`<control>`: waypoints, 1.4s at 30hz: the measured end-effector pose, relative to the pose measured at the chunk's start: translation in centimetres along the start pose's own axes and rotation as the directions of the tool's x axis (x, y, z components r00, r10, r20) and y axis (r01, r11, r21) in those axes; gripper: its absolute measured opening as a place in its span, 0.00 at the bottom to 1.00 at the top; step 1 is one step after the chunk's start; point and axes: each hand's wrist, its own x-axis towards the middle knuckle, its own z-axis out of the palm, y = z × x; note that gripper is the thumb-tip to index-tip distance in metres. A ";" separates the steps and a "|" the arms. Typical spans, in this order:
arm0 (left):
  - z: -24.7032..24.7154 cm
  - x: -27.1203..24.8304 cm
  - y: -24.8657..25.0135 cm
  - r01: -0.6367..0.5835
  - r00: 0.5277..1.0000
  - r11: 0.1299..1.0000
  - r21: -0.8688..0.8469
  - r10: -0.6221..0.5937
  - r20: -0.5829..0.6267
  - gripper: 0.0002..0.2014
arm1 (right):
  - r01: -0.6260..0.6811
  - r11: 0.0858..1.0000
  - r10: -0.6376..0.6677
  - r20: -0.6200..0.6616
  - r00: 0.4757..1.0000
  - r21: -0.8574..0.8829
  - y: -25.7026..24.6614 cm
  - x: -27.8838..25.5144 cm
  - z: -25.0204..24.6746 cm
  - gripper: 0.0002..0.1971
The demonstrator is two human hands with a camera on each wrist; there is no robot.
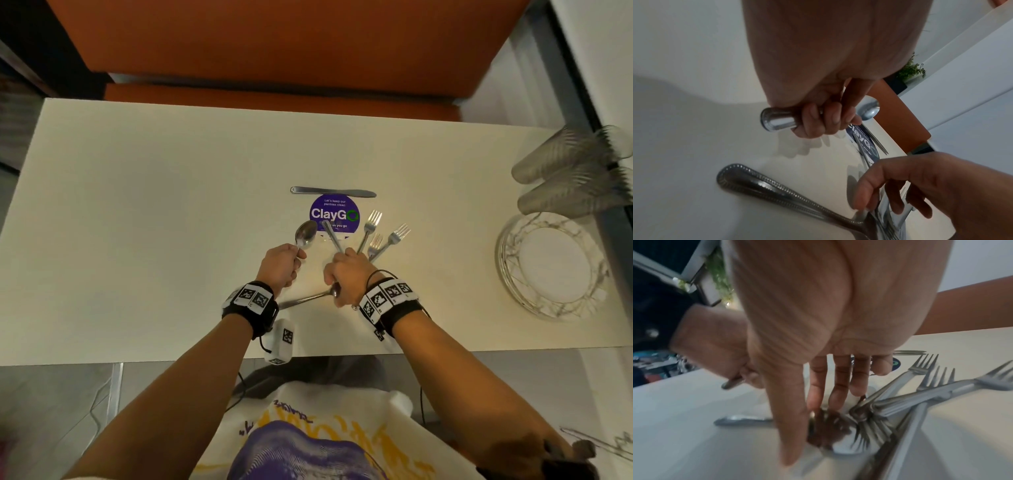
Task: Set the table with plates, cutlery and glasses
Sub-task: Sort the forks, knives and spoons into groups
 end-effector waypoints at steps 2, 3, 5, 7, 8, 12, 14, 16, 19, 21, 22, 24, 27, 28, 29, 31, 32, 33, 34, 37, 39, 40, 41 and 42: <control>0.0 -0.1 0.1 -0.010 1.000 1.000 0.001 0.010 0.000 0.13 | 0.001 1.000 -0.001 -0.018 1.000 0.004 -0.4 0.1 0.2 0.11; -0.1 -0.2 0.2 -0.014 1.000 1.000 -0.003 0.013 -0.001 0.13 | -0.008 1.000 0.008 -0.016 1.000 0.016 -0.5 0.0 0.2 0.09; -0.2 -0.2 0.4 -0.020 1.000 1.000 -0.021 0.020 -0.003 0.12 | -0.017 0.999 0.018 -0.014 1.000 0.047 -0.6 0.0 0.2 0.08; -0.4 -0.2 0.5 -0.035 0.999 0.999 -0.031 0.034 -0.004 0.11 | -0.008 0.997 0.011 -0.038 0.999 0.073 -0.5 -0.2 0.0 0.08; -0.5 -0.2 0.6 -0.051 0.999 0.999 -0.017 0.051 -0.009 0.11 | 0.004 0.996 0.001 -0.059 0.998 0.088 -0.5 -0.2 -0.2 0.07; -0.9 -0.1 1.3 -0.141 0.988 0.983 0.116 0.147 -0.048 0.13 | 0.033 0.979 -0.001 -0.154 0.988 0.203 -0.4 -0.1 -1.9 0.10; -1.2 0.0 1.9 -0.174 0.981 0.969 0.177 0.186 -0.056 0.13 | 0.064 0.957 -0.008 -0.196 0.981 0.283 -0.2 0.0 -3.2 0.11; -1.4 0.1 2.6 -0.191 0.977 0.961 0.201 0.207 -0.060 0.13 | 0.094 0.929 -0.008 -0.236 0.972 0.358 0.2 -0.1 -4.6 0.12; -1.2 0.1 3.8 -0.200 0.976 0.964 0.174 0.212 -0.056 0.12 | 0.104 0.855 0.092 -0.346 0.934 0.508 0.8 -0.5 -6.9 0.10; -0.8 -0.1 4.5 -0.201 0.978 0.970 0.135 0.206 -0.029 0.12 | 0.121 0.732 0.239 -0.419 0.876 0.671 1.0 -0.6 -7.9 0.08; -0.5 -0.2 4.8 -0.198 0.980 0.973 0.115 0.201 -0.009 0.12 | 0.135 0.672 0.303 -0.436 0.847 0.728 1.2 -0.4 -8.2 0.09; 0.1 -0.4 5.3 -0.192 0.981 0.979 0.074 0.190 0.034 0.11 | 0.143 0.611 0.369 -0.441 0.818 0.778 1.4 -0.2 -8.6 0.11; 0.8 -0.7 5.8 -0.179 0.981 0.982 0.056 0.174 0.080 0.10 | 0.142 0.587 0.389 -0.432 0.814 0.797 1.9 0.1 -9.0 0.11; 0.9 -0.7 5.9 -0.178 0.981 0.982 0.063 0.172 0.087 0.11 | 0.140 0.582 0.391 -0.427 0.815 0.801 2.0 0.2 -9.1 0.11; 1.0 -0.6 6.0 -0.182 0.980 0.981 0.070 0.175 0.093 0.11 | 0.140 0.576 0.400 -0.428 0.811 0.805 2.1 0.2 -9.1 0.11; 1.1 -0.5 6.2 -0.190 0.978 0.979 0.077 0.182 0.103 0.12 | 0.141 0.572 0.434 -0.445 0.783 0.808 2.1 0.4 -9.1 0.11; 1.3 -0.5 6.3 -0.192 0.977 0.979 0.067 0.184 0.108 0.12 | 0.132 0.579 0.454 -0.453 0.767 0.804 2.1 0.6 -9.1 0.11; 1.4 -0.4 6.5 -0.190 0.977 0.981 0.045 0.184 0.111 0.13 | 0.119 0.585 0.473 -0.457 0.753 0.802 2.1 0.7 -9.0 0.12; 1.6 -0.4 6.6 -0.183 0.977 0.983 0.015 0.180 0.114 0.13 | 0.108 0.588 0.492 -0.460 0.739 0.802 2.0 0.9 -8.8 0.11; 2.0 0.0 6.9 -0.154 0.978 0.987 -0.052 0.160 0.135 0.15 | 0.093 0.606 0.517 -0.480 0.709 0.790 1.8 1.5 -8.4 0.11; 2.3 0.3 7.0 -0.134 0.977 0.989 -0.069 0.143 0.155 0.15 | 0.064 0.625 0.534 -0.485 0.692 0.778 1.7 1.8 -8.2 0.13; 2.4 0.4 7.0 -0.130 0.977 0.989 -0.076 0.140 0.163 0.15 | 0.050 0.630 0.546 -0.488 0.681 0.775 1.7 1.9 -8.0 0.14; 2.4 0.6 7.1 -0.128 0.976 0.989 -0.077 0.139 0.169 0.15 | 0.044 0.633 0.556 -0.493 0.670 0.773 1.7 2.0 -8.0 0.16; 2.3 0.7 7.2 -0.126 0.976 0.990 -0.069 0.136 0.171 0.16 | 0.043 0.628 0.564 -0.493 0.662 0.777 1.8 2.0 -7.9 0.20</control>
